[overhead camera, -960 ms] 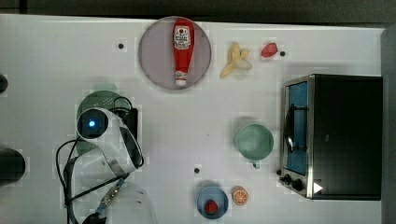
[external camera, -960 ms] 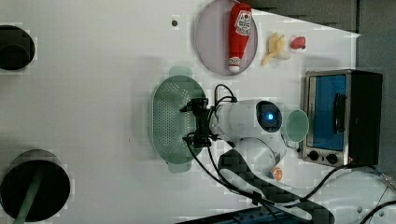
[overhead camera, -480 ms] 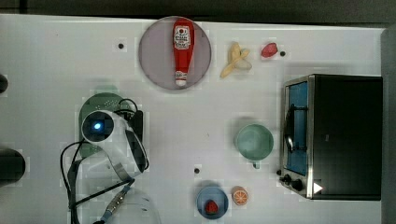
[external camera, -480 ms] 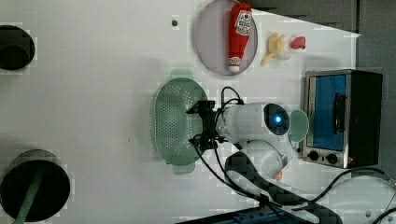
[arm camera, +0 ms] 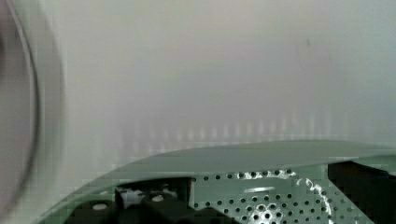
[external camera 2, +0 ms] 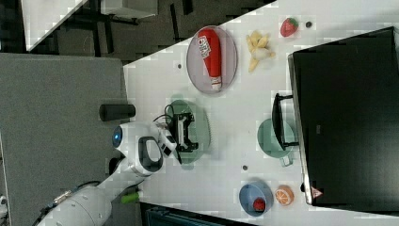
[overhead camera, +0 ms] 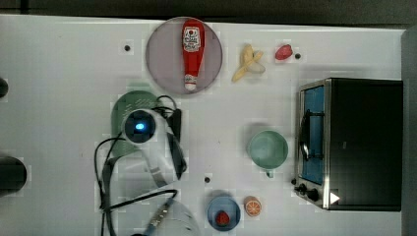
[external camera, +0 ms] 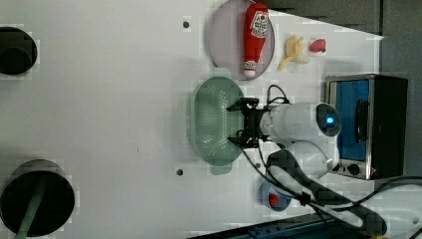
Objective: Drag strainer left to right.
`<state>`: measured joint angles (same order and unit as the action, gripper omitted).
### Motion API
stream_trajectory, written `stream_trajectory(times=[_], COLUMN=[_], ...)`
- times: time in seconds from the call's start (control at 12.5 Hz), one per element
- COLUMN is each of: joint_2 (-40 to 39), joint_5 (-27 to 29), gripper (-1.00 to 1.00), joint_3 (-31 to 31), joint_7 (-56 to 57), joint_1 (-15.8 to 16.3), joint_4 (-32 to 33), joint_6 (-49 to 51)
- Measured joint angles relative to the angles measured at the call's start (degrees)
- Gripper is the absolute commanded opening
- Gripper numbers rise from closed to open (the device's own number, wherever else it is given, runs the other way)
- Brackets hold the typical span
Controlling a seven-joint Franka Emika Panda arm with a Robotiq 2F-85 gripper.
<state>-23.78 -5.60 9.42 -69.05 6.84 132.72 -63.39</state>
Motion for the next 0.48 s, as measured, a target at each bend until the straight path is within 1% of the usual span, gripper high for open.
stream_trajectory(times=[0.08,0.32,0.48], joint_2=[0.60,0.81,1.47], joint_5=[0.78,0.66,0.86], gripper=[1.00,1.00,1.00], joint_3=[-1.25,-4.89,-9.05], joint_7=[2.01,7.78,11.41], joint_1=[-0.73,-3.37,-3.31], joint_4=[0.56,1.12,3.13], joint_6=[0.22,1.01,0.22])
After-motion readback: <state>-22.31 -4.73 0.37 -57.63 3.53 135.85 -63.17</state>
